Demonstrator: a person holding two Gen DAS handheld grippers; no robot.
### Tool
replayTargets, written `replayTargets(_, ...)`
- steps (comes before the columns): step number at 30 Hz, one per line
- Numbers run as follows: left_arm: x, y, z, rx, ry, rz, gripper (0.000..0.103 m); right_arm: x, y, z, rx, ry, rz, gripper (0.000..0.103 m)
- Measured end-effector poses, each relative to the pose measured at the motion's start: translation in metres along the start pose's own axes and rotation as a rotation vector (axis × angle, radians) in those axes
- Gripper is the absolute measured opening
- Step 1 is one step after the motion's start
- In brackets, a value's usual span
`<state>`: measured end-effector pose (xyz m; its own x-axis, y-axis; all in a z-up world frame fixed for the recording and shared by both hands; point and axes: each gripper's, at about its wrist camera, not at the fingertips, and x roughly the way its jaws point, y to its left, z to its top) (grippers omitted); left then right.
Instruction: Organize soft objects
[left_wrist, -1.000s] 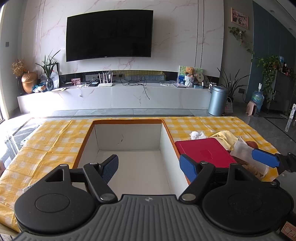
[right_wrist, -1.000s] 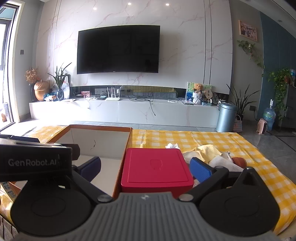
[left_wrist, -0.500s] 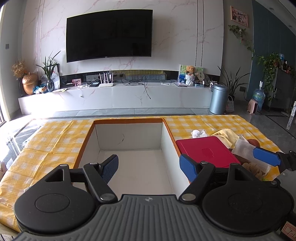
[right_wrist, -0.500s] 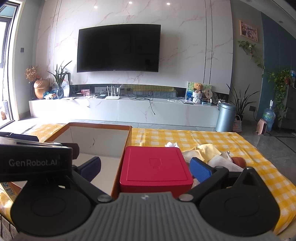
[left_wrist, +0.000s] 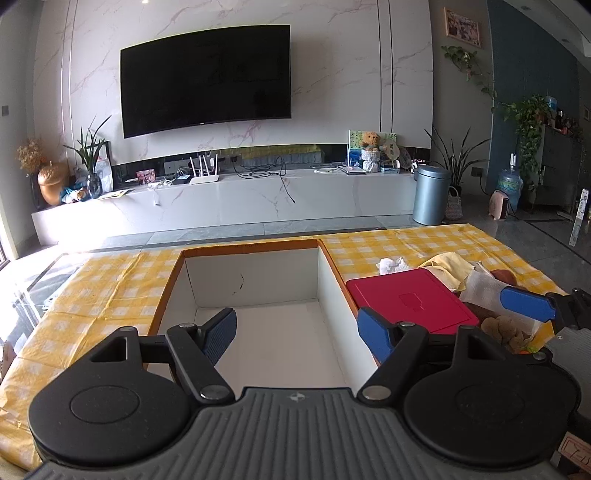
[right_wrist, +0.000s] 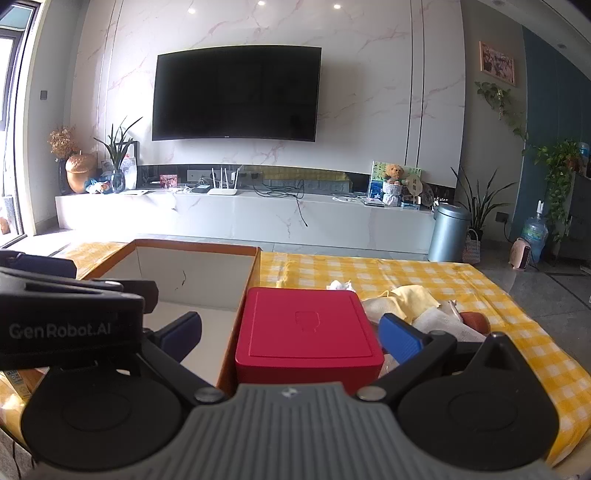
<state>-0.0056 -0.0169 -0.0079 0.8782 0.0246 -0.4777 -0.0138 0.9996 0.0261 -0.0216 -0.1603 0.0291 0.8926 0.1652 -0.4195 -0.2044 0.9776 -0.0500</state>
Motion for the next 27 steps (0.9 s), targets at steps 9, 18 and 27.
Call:
replayTargets(9, -0.008, -0.011, 0.006, 0.033, 0.011, -0.046, 0.088, 0.003, -0.032, 0.005, 0.008, 0.081, -0.088, 0.1)
replayTargets(18, -0.002, -0.025, 0.015, 0.064, 0.024, -0.097, 0.088, -0.009, -0.132, -0.001, 0.319, -0.033, -0.236, 0.101)
replayTargets(27, 0.02, -0.045, 0.014, 0.069, 0.088, -0.189, 0.088, 0.051, -0.191, -0.036, 0.603, 0.407, -0.168, 0.091)
